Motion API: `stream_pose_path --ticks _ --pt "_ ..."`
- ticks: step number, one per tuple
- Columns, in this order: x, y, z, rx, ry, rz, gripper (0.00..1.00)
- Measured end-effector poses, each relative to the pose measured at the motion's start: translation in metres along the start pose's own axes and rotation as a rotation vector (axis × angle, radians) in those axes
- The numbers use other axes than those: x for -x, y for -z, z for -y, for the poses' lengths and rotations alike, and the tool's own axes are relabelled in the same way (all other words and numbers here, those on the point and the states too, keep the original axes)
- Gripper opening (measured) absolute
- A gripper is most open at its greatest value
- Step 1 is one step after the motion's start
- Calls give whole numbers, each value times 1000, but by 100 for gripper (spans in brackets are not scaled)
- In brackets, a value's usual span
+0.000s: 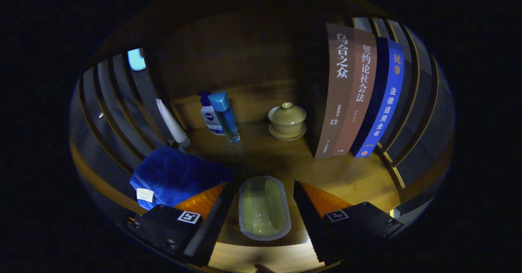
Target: Pull open the drawer, take out the items inside it, and place them on the countertop above the cabinet.
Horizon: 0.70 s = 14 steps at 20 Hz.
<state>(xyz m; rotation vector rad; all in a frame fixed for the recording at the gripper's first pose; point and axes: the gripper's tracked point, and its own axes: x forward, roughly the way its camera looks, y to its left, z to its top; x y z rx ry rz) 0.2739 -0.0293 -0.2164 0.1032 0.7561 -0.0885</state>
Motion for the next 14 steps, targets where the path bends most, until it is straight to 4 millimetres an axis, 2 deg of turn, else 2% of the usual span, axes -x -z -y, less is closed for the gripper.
stream_pose_path --ticks 1,4,7,11,14 --pt "6 2 1 4 4 8 100" --pt "28 6 -2 -6 -8 62 100" --pt "59 14 -3 -5 -16 128 100" --pt "117 22 -6 -17 -47 272 100" --pt "170 32 -11 -3 -66 394 99"
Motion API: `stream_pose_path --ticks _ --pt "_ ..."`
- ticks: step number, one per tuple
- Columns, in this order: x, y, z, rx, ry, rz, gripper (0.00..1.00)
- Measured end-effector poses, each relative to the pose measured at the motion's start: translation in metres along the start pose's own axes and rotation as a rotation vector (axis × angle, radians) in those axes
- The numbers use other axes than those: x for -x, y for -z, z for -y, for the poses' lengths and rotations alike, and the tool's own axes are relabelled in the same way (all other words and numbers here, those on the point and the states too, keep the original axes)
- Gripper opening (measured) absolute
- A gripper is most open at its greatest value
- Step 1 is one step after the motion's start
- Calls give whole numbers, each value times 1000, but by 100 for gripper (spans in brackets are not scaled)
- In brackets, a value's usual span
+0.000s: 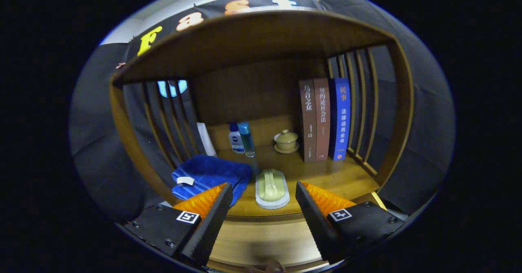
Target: Pull open the drawer, take out the items inside it, and place them on the countertop above the cabinet.
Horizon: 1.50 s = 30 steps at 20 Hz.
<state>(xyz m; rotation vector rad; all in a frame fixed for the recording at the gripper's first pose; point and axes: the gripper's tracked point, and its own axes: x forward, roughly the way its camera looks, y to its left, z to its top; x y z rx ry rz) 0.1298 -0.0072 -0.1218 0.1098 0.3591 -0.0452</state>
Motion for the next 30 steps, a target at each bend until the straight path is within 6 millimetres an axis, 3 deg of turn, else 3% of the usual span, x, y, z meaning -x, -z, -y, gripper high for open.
stream_pose_path --ticks 3,5,10,19,25,30 --pt "43 9 -5 10 -16 79 99" --pt "67 25 -5 15 -28 105 99" --pt "106 88 10 -3 -22 79 99" --pt "126 195 32 -6 9 -37 99" --pt "105 229 46 9 58 -84 99" --pt "95 233 39 10 54 -104 99"
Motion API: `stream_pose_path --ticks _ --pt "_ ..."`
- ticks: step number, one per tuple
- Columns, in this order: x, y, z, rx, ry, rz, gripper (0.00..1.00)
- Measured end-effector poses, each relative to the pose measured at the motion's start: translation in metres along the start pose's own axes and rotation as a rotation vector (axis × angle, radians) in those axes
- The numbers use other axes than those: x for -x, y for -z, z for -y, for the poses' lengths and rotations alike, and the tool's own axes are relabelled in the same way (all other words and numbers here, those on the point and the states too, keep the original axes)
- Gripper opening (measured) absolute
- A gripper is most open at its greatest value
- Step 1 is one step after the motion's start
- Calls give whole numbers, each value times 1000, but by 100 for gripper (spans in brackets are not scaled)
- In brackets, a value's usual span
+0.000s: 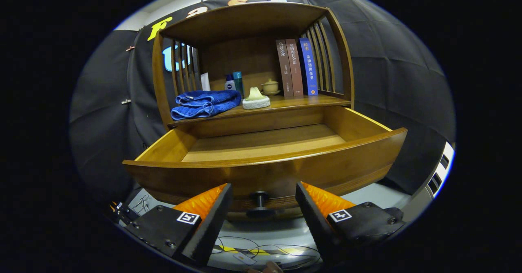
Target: Pull open the drawer, take out the items inside it, and place them on the countertop above the cabinet.
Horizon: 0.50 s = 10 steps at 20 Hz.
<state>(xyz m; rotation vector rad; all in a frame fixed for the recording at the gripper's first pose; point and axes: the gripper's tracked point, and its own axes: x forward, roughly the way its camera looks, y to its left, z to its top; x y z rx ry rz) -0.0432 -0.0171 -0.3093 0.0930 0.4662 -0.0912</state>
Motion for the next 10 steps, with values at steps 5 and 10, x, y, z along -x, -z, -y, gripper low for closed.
stream_pose_path --ticks 5,10 --pt "-4 -3 -5 9 -9 -3 99" --pt "-20 -11 -5 1 -12 -11 99"
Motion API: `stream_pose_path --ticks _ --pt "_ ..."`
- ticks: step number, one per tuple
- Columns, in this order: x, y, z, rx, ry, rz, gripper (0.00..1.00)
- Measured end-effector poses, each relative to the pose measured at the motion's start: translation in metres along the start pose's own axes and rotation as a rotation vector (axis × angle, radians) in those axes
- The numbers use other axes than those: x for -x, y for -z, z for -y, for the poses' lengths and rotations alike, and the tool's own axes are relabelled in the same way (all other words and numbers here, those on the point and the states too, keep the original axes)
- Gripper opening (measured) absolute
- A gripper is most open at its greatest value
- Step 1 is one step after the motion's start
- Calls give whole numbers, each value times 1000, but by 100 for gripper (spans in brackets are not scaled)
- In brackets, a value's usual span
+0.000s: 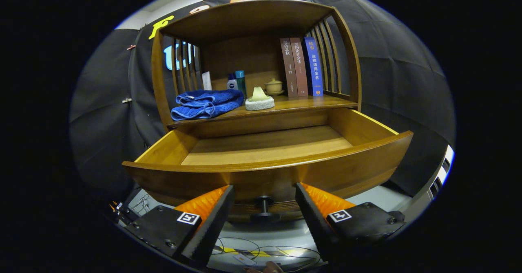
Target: Pull open the drawer, take out the items inside it, and place them on the countertop above the cabinet.
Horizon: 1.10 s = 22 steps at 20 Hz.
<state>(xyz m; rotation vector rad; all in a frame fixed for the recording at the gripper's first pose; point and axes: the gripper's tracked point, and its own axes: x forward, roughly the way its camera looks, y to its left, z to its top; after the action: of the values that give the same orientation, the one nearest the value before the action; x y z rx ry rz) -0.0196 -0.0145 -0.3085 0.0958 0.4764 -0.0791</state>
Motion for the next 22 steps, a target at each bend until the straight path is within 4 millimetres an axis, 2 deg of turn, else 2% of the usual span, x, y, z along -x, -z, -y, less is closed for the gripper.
stream_pose_path --ticks 5,14,22 --pt "-34 -20 -3 -3 7 18 99" --pt "-103 -43 -8 -26 7 12 99" --pt "-135 -54 -7 -25 2 17 99"
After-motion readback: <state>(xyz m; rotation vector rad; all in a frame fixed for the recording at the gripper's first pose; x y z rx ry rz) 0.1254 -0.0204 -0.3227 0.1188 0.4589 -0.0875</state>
